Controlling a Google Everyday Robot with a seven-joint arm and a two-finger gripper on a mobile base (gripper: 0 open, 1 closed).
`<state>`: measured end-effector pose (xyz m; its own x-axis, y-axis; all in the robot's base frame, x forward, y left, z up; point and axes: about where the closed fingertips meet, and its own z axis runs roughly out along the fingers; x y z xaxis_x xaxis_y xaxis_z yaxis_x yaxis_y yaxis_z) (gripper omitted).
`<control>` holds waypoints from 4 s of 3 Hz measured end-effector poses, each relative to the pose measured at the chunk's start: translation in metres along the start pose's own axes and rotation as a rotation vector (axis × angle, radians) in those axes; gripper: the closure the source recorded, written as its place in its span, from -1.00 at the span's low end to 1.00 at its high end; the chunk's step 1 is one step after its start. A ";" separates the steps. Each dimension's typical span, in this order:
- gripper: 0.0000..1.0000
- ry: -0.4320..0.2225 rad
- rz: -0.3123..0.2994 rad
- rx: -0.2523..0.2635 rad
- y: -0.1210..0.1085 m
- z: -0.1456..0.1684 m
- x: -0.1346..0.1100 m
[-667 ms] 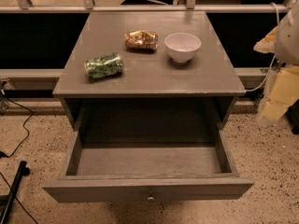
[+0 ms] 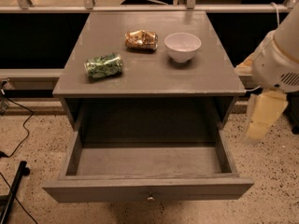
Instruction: Close top drawer
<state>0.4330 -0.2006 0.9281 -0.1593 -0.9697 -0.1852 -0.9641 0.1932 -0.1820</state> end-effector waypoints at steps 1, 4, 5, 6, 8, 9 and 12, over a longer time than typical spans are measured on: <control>-1.00 -0.074 -0.075 -0.053 0.037 0.047 -0.012; 0.46 -0.298 -0.033 -0.161 0.172 0.240 0.027; 0.92 -0.294 -0.034 -0.160 0.173 0.240 0.027; 1.00 -0.293 -0.035 -0.159 0.173 0.240 0.027; 1.00 -0.341 -0.047 -0.003 0.171 0.271 0.002; 1.00 -0.362 -0.050 0.103 0.147 0.292 -0.018; 1.00 -0.385 -0.004 0.220 0.068 0.320 -0.039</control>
Offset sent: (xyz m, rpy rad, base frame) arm -0.1085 0.0539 -0.3019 0.3120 0.1457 0.1229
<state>0.4416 -0.1014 0.6136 -0.0242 -0.8521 -0.5228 -0.8897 0.2569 -0.3775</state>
